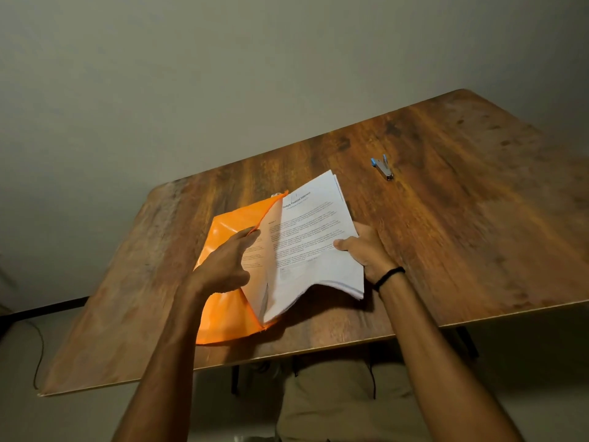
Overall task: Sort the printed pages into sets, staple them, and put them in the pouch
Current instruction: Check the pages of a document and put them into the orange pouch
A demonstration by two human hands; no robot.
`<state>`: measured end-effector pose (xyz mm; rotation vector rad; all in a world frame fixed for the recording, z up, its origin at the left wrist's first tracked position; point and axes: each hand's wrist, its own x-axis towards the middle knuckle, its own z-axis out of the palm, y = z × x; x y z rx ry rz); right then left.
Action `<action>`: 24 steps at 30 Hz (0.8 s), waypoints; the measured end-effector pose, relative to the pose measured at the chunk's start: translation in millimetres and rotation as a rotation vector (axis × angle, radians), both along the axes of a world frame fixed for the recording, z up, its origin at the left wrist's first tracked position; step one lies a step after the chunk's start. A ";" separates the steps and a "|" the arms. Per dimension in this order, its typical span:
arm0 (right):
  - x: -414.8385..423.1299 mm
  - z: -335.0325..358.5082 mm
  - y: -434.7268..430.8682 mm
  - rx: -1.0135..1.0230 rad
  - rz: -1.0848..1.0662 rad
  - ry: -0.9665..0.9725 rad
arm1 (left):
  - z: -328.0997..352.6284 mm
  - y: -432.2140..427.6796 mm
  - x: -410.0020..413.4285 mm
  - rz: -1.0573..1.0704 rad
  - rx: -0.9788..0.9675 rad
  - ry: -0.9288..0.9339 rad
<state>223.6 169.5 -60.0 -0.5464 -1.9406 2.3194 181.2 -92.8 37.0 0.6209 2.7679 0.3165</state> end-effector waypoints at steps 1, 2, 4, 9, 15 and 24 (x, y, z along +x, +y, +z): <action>-0.9 -2.3 1.2 -0.054 -0.001 -0.032 | 0.5 0.6 0.3 -0.005 0.008 -0.007; -1.5 -3.9 1.8 -0.089 -0.004 -0.061 | 1.2 1.5 0.8 -0.009 0.014 -0.010; -1.6 -6.3 0.9 -0.090 -0.008 -0.088 | 1.4 3.0 1.0 -0.018 0.017 -0.010; 1.5 -3.1 -9.1 -0.006 0.006 0.027 | 1.9 2.7 -1.1 -0.020 0.034 -0.032; 0.4 -9.4 -4.6 0.182 -0.019 0.088 | 7.9 -5.1 -3.5 -0.001 0.070 -0.058; 7.0 0.8 -34.7 -0.037 0.005 0.086 | 4.8 7.4 -1.8 0.021 0.092 -0.062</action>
